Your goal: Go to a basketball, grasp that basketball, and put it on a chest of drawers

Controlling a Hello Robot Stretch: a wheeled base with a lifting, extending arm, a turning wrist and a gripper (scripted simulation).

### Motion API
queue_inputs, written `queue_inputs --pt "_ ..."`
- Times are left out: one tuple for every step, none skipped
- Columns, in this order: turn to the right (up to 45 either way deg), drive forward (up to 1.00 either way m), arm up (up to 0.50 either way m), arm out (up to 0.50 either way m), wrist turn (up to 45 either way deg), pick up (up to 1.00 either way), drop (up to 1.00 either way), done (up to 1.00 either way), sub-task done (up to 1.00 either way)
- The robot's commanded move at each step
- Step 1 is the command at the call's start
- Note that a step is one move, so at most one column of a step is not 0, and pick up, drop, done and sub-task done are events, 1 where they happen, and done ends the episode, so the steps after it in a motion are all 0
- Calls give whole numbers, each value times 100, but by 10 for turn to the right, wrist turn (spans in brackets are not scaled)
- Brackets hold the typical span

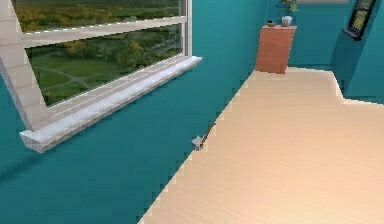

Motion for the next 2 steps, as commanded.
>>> queue_inputs --pt "0 0 0 0 450 0 0 0 0" --pt "0 0 0 0 450 0 0 0 0"
